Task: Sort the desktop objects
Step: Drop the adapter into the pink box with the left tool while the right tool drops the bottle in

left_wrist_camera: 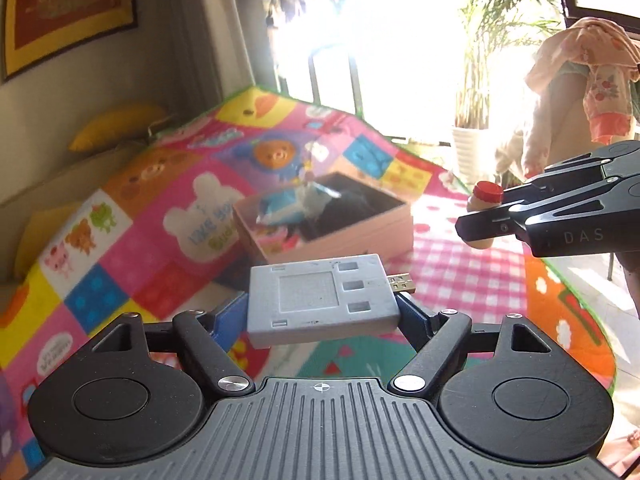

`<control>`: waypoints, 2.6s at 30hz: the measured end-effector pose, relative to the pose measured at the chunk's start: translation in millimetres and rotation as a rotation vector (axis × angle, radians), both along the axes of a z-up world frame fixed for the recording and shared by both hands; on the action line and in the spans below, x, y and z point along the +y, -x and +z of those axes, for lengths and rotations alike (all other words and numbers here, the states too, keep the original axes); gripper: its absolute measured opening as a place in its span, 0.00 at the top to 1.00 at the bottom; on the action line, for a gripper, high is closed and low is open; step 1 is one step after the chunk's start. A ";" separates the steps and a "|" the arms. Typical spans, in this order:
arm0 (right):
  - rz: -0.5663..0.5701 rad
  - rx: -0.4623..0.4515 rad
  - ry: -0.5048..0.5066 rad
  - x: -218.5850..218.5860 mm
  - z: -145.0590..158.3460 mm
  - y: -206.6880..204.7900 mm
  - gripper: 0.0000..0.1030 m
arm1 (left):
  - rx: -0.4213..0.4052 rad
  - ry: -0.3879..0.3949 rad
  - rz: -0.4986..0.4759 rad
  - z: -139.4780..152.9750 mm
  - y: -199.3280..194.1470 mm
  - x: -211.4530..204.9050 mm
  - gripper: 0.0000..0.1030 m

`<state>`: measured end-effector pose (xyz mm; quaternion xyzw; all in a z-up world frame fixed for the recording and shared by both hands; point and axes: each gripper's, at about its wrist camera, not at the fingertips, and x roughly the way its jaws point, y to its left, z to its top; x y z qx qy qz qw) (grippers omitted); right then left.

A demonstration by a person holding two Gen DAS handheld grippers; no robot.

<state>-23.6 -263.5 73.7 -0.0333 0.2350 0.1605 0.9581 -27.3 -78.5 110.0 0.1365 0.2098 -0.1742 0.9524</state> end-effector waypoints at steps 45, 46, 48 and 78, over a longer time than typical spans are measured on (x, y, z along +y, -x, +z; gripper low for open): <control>-0.263 0.234 -0.110 -35.2 -15.6 -253.4 0.24 | 0.223 0.158 0.061 -72.0 -167.4 9.7 0.00; -0.269 0.253 -0.148 -42.4 -20.2 -256.8 0.16 | 0.231 0.183 0.048 -71.2 -169.3 10.9 0.00; -0.264 0.293 -0.252 -57.6 -27.7 -264.0 0.10 | 0.243 0.236 0.015 -70.3 -172.9 13.8 0.00; -0.022 0.589 -0.612 22.3 -76.6 -325.7 0.00 | 0.246 0.343 0.147 -72.1 -187.0 75.9 0.00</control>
